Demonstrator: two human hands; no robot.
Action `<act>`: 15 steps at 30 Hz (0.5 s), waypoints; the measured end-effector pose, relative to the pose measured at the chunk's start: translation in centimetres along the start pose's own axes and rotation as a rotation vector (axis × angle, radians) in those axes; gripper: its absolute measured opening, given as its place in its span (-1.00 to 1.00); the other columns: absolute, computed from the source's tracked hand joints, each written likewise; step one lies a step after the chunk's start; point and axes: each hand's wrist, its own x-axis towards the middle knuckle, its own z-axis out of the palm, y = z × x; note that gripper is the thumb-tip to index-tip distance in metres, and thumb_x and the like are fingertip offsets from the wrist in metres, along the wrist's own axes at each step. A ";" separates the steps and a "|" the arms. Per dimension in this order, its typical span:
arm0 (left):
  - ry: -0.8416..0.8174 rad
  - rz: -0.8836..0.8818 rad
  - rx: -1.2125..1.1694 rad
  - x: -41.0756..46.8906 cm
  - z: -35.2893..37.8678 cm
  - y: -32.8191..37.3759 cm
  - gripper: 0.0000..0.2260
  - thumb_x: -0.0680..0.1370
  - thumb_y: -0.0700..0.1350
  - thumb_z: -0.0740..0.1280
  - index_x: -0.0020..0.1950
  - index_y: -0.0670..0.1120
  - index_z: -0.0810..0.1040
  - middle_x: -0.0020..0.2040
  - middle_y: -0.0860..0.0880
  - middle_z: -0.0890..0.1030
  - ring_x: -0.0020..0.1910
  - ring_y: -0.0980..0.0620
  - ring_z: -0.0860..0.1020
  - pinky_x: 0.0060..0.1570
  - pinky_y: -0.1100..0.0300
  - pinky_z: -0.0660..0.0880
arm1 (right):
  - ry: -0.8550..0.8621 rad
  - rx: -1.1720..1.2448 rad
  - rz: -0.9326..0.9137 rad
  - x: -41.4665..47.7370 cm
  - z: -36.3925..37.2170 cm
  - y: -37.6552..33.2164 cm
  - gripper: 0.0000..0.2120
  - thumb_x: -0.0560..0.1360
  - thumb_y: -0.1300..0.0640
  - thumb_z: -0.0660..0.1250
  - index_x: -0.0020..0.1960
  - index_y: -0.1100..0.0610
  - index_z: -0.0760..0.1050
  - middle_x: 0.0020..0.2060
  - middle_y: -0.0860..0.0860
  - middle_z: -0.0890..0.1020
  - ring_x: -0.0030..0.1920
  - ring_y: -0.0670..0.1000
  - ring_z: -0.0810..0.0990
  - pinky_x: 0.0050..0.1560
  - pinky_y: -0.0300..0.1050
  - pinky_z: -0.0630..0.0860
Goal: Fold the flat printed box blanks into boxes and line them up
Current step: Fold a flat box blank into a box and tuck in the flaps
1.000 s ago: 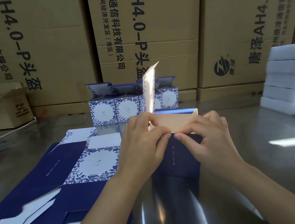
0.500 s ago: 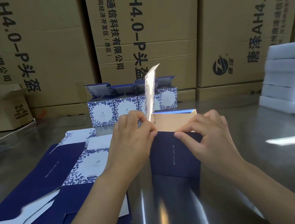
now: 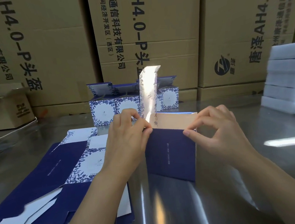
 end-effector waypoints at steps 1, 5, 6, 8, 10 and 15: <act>0.001 -0.012 0.015 0.0 0.0 0.0 -0.99 0.50 -0.16 0.40 -0.12 -0.06 0.60 0.06 -0.10 0.46 -0.02 -0.09 0.36 -0.07 0.08 0.35 | -0.004 0.008 -0.005 0.0 0.0 -0.1 -0.92 0.36 0.06 0.52 -0.28 -0.04 0.64 -0.24 -0.16 0.54 -0.08 -0.05 0.38 0.09 -0.24 0.19; 0.015 -0.032 0.080 0.0 0.0 -0.1 -0.91 0.47 -0.29 0.39 -0.12 -0.11 0.63 0.06 -0.15 0.51 -0.06 -0.21 0.46 -0.15 -0.02 0.42 | 0.010 0.022 -0.031 -0.2 0.3 -0.3 -0.91 0.36 0.13 0.53 -0.30 0.04 0.65 -0.25 -0.13 0.54 -0.12 0.00 0.39 0.05 -0.11 0.23; 0.011 -0.036 0.083 0.0 -0.1 -0.1 -0.90 0.47 -0.30 0.39 -0.11 -0.11 0.63 0.06 -0.16 0.52 -0.06 -0.22 0.46 -0.15 -0.01 0.41 | 0.015 0.032 -0.033 -0.3 0.3 -0.4 -0.90 0.36 0.14 0.53 -0.31 0.06 0.65 -0.26 -0.12 0.54 -0.13 -0.01 0.37 0.05 -0.10 0.24; 0.004 -0.035 0.086 0.1 0.0 -0.1 -0.89 0.47 -0.31 0.39 -0.11 -0.11 0.63 0.06 -0.16 0.52 -0.04 -0.23 0.46 -0.15 -0.01 0.40 | 0.020 0.058 -0.034 -0.3 0.4 -0.4 -0.88 0.36 0.16 0.53 -0.33 0.08 0.64 -0.26 -0.14 0.55 -0.13 -0.03 0.35 0.06 -0.08 0.26; 0.003 -0.031 0.089 0.1 0.1 -0.1 -0.89 0.47 -0.31 0.39 -0.11 -0.12 0.63 0.05 -0.16 0.53 -0.05 -0.23 0.46 -0.15 -0.01 0.40 | 0.023 0.081 -0.033 -0.3 0.4 -0.4 -0.86 0.37 0.17 0.52 -0.34 0.10 0.63 -0.26 -0.15 0.55 -0.13 -0.01 0.36 0.06 -0.03 0.29; -0.010 -0.049 0.073 0.0 0.2 -0.1 -0.88 0.52 -0.28 0.32 -0.05 -0.12 0.62 0.05 -0.14 0.53 -0.03 -0.19 0.45 -0.14 -0.01 0.40 | 0.032 0.136 -0.070 -0.5 0.6 -0.9 -0.82 0.37 0.04 0.45 -0.35 0.10 0.61 -0.25 -0.17 0.57 -0.12 -0.05 0.41 0.06 0.00 0.34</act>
